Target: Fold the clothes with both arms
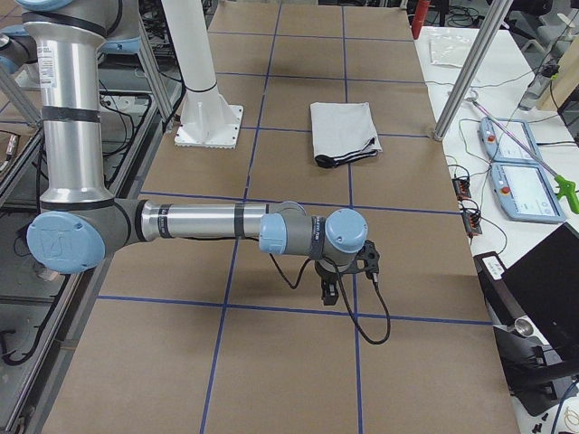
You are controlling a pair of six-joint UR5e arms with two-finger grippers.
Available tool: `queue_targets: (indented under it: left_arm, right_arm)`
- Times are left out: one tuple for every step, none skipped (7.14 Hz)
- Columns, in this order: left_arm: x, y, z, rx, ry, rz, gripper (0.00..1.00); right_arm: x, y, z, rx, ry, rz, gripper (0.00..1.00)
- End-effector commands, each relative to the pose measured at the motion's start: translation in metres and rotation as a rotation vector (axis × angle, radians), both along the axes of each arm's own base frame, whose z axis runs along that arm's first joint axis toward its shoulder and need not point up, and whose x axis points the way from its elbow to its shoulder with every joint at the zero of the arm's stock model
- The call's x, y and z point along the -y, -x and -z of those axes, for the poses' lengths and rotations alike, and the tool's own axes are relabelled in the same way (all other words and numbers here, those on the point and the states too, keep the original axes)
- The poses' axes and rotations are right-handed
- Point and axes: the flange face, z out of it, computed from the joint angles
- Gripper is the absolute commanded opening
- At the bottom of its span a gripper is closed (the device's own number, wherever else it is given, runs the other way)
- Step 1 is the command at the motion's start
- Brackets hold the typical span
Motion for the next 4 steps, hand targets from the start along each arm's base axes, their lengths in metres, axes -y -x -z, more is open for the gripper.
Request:
queue_targets:
  left_arm:
    - [0.0019, -0.0003, 0.0022, 0.000, -0.007, -0.002, 1.00]
    - [0.0021, -0.0011, -0.0009, 0.000, -0.001, -0.003, 1.00]
    - [0.0026, -0.0011, 0.0014, 0.000, -0.006, -0.003, 1.00]
    - [0.0026, -0.0012, 0.0007, -0.001, -0.004, -0.004, 1.00]
  right_arm:
    - [0.0013, 0.0015, 0.0019, 0.000, -0.007, 0.004, 1.00]
    - [0.0011, 0.0023, 0.0010, 0.000, -0.004, 0.005, 1.00]
    - [-0.0004, 0.0022, -0.0013, 0.000, 0.001, 0.005, 1.00]
    - [-0.0011, 0.0022, -0.0020, 0.000, 0.002, 0.005, 1.00]
